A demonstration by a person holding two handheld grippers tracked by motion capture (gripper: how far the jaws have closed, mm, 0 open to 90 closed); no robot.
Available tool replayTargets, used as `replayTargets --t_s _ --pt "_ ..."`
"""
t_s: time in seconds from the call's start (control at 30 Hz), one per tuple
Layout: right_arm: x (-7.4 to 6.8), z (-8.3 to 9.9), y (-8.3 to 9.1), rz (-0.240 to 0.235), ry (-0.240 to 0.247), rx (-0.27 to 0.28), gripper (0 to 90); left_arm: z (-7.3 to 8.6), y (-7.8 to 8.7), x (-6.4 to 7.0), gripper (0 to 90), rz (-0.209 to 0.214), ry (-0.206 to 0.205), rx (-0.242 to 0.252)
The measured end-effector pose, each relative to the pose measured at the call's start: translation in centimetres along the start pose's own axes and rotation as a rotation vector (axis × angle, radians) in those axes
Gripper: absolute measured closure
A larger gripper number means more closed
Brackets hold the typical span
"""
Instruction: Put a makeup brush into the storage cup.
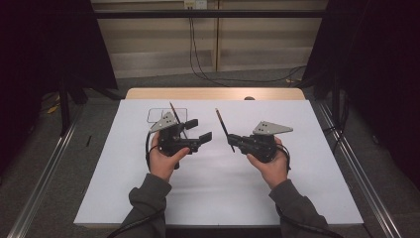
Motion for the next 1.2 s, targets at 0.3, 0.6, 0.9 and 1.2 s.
replayTargets --t_s 0.3,0.6,0.9,1.2 --pt "-0.3 -0.1 -0.4 -0.01 0.009 -0.008 85.2 -0.1 -0.7 0.6 25.4 0.032 0.006 0.001" --pt "-0.8 -0.2 -0.7 -0.023 0.014 -0.007 85.2 0.1 -1.3 0.9 33.9 0.035 0.018 -0.012" --pt "-1.0 -0.1 -0.8 -0.027 0.015 -0.006 85.2 0.1 -1.6 1.0 36.1 0.051 0.045 -0.014" --pt "-1.2 0.0 -1.0 -0.029 0.015 -0.009 85.1 0.1 -2.0 1.4 41.2 0.064 0.044 -0.017"
Point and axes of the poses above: each handheld gripper's, and its own axes: y roughly backward along the jaws, z roughly out of its underside, x roughly to its right, the point moved 8 cm from there along -y, roughly forward along the jaws, and after that the axes turned 14 degrees about y, right-handed, at the moved point
